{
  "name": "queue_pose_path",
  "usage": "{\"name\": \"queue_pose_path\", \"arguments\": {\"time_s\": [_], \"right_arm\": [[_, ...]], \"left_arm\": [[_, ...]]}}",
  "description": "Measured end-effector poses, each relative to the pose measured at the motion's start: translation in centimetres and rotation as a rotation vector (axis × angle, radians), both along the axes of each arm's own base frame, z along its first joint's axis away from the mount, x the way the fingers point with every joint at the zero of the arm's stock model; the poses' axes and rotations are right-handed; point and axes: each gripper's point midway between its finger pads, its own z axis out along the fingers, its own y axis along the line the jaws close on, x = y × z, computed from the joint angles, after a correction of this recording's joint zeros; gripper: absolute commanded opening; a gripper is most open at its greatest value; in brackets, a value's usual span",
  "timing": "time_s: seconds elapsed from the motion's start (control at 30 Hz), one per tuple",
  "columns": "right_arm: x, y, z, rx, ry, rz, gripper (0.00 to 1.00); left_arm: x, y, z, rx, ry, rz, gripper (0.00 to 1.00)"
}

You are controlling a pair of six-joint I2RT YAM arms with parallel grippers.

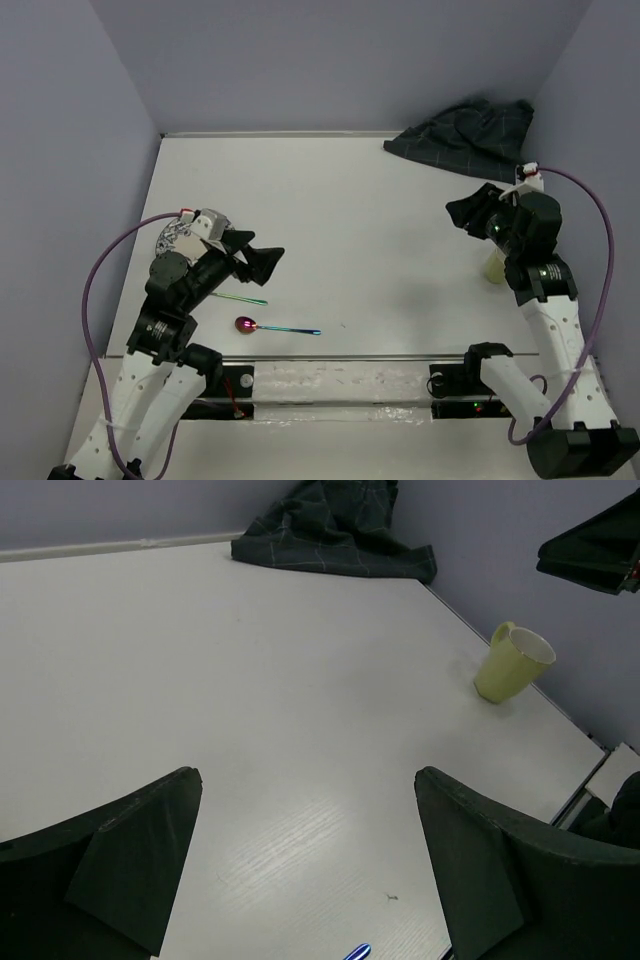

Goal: Set the dinner table for one person

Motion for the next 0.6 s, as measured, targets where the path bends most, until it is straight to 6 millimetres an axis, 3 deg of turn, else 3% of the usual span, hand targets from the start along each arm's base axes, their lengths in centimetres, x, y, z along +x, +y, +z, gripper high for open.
{"name": "queue_pose_path", "arguments": {"time_s": [0.2, 0.3, 0.43, 0.6], "right_arm": [[4.1, -0.6, -2.2, -0.016, 0.051, -0.041, 0.45], [7.5, -1.0, -5.2, -0.036, 0.130, -0.065, 0.32], [11.4, -1.7, -7.4, -0.073, 0.180, -0.101, 0.02], [16.5, -2.4, -8.9, -0.112, 0.192, -0.132, 0.00]], "left_arm": [[-0.3, -0.1, 0.2, -0.001, -0.011, -0.012, 0.99], [-0.2, -0.1, 0.3, -0.002, -0.013, -0.012, 0.99], [-0.1, -0.1, 0.2, -0.003, -0.012, -0.011, 0.99], [0.1, -0.1, 0.0, 0.000, -0.001, -0.003, 0.99]]}}
